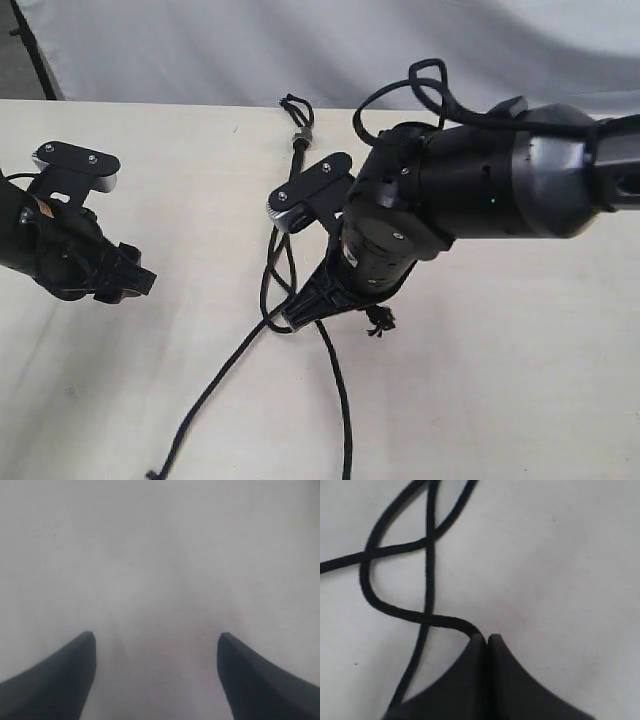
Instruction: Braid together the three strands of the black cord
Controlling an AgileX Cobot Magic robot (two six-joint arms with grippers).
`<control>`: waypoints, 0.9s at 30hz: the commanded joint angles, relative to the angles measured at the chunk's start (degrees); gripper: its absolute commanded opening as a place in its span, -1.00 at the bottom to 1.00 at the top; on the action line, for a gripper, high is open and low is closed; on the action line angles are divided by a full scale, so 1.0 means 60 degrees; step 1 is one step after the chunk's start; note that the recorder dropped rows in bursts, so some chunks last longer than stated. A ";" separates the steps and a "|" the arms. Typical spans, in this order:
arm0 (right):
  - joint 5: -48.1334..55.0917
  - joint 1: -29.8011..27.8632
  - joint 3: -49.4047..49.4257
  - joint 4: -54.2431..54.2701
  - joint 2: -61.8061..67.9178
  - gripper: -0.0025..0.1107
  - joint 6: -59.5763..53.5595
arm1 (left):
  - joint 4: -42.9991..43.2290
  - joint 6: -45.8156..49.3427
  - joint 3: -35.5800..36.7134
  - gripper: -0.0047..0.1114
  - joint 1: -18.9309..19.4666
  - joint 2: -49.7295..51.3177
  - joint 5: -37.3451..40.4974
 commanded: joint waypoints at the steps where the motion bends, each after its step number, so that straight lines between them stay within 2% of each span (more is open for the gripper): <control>1: -0.0313 -0.0169 -0.0017 -0.0083 0.0887 -0.96 -0.0111 | -0.0027 -0.0054 0.0014 0.20 0.0049 -0.0050 -0.0042; 6: -0.0246 -0.0141 -0.0017 0.0144 0.1746 -0.96 -0.0111 | -0.0027 -0.0054 0.0014 0.20 0.0049 -0.0050 -0.0042; 10: 0.0111 0.0130 -0.0017 0.0988 0.1931 -0.96 -0.0427 | -0.0027 -0.0054 0.0014 0.20 0.0049 -0.0050 -0.0042; 17: 0.0115 0.1766 -0.0017 0.2808 0.1812 -0.96 -0.1998 | -0.0027 -0.0054 0.0014 0.20 0.0049 -0.0050 -0.0120; 21: 0.0115 0.2693 -0.0017 0.2767 0.1417 -0.96 -0.2241 | -0.0027 -0.0054 0.0014 0.20 0.0049 -0.0050 -0.0120; 23: 0.0115 0.2757 -0.0017 0.2715 0.1088 -0.96 -0.2241 | -0.0027 -0.0054 0.0014 0.20 0.0049 -0.0050 -0.0120; 27: 0.0115 0.2302 -0.0017 0.2482 0.0304 -0.96 -0.2222 | -0.0027 -0.0054 0.0014 0.20 0.0049 -0.0050 -0.0120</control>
